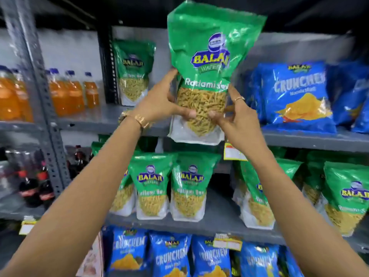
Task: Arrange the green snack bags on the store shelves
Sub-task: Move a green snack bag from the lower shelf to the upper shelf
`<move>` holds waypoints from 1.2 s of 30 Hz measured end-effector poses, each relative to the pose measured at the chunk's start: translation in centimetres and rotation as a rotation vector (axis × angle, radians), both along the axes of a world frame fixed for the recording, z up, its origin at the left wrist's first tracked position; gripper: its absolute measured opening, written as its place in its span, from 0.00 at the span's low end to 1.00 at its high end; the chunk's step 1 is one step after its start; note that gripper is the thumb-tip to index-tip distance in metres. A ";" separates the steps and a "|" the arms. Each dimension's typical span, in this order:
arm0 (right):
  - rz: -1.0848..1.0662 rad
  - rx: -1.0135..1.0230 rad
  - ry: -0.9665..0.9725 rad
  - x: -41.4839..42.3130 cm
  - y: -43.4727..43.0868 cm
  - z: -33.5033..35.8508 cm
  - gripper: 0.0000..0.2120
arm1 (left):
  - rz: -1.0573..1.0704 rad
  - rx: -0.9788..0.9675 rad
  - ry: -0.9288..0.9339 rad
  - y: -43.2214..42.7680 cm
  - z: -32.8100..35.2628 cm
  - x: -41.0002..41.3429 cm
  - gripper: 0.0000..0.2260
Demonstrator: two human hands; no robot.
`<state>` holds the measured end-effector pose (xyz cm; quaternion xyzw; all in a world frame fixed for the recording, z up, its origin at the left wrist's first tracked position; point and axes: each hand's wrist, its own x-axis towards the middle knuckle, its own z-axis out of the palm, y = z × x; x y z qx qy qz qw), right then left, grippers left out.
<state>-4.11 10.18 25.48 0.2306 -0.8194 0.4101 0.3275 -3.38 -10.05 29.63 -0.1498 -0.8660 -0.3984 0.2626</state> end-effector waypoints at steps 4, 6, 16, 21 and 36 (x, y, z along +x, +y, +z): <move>-0.033 0.033 0.073 -2.7 -1.5 2.7 0.33 | -0.065 0.154 -0.156 -0.9 2.2 -2.7 0.53; -0.056 0.059 0.082 -3.5 -2.0 3.7 0.34 | -0.107 0.123 -0.153 -1.1 3.0 -3.8 0.50; -0.041 -0.057 0.065 -6.4 -3.0 4.7 0.33 | -0.087 0.047 0.079 -0.7 4.1 -6.4 0.52; -0.003 -0.227 0.099 -8.4 -4.2 4.2 0.36 | 0.041 0.053 0.265 -0.3 3.4 -8.7 0.56; -0.011 -0.146 -0.198 -13.8 -6.6 1.2 0.34 | 0.134 0.000 0.134 -0.4 -2.1 -15.3 0.33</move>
